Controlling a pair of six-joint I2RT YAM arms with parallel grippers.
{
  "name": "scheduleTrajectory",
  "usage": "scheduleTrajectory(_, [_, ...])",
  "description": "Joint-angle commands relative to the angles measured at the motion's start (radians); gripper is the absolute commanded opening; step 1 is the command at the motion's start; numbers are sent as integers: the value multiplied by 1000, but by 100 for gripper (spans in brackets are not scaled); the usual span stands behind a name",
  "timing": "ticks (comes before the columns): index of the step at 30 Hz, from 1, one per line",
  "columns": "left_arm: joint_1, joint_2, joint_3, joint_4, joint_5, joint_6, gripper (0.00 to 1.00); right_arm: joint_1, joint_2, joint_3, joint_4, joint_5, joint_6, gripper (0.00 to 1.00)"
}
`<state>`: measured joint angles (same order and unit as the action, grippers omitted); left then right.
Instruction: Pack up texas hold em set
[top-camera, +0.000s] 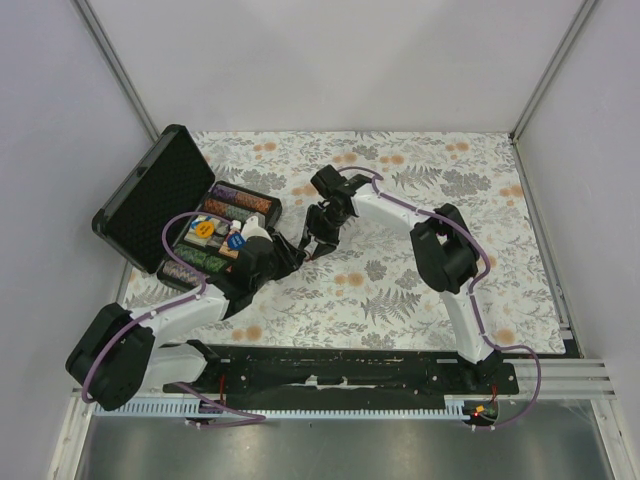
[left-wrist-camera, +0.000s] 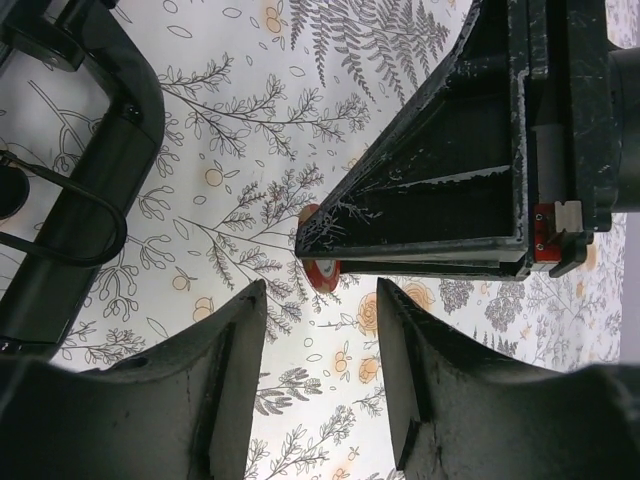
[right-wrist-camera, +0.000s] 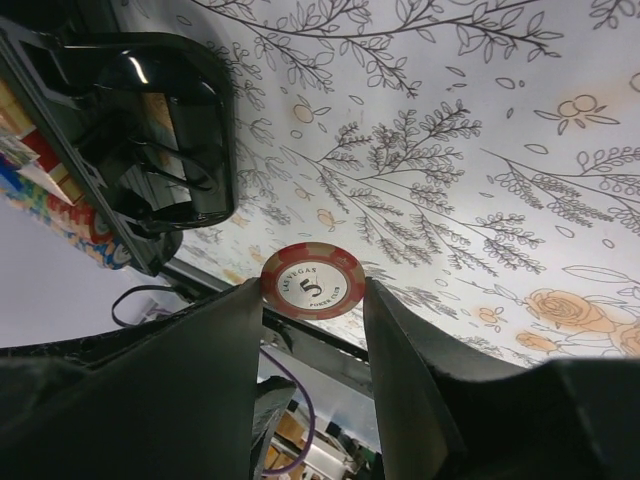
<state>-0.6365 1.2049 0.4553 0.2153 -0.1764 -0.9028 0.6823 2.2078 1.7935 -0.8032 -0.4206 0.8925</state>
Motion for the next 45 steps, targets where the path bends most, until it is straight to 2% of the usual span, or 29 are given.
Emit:
scheduleTrajectory(1, [-6, 10, 17, 42, -66, -41, 52, -7, -71, -6, 50, -58, 72, 50])
scheduleTrajectory(11, [-9, 32, 23, 55, -81, -57, 46, -12, -71, -72, 145, -122, 170, 49])
scheduleTrajectory(18, [-9, 42, 29, 56, -103, -59, 37, -10, -79, -132, 217, -182, 241, 49])
scheduleTrajectory(26, [-9, 67, 34, 39, -98, -59, 20, -10, -71, -157, 265, -221, 292, 49])
scheduleTrajectory(30, [-9, 68, 42, 33, -97, -53, 4, -9, -66, -160, 274, -228, 301, 50])
scheduleTrajectory(33, [-11, 67, 52, 18, -97, -33, 2, -10, -68, -160, 274, -210, 286, 51])
scheduleTrajectory(37, [-11, 58, 77, -25, -83, 24, 2, -16, -66, -132, 242, -179, 235, 57])
scheduleTrajectory(39, [-9, 42, 88, -50, -65, 80, 2, -27, -83, -122, 230, -152, 211, 63])
scheduleTrajectory(45, [-6, -36, 157, -312, -49, 289, 2, -95, -189, -143, 190, -60, 120, 79])
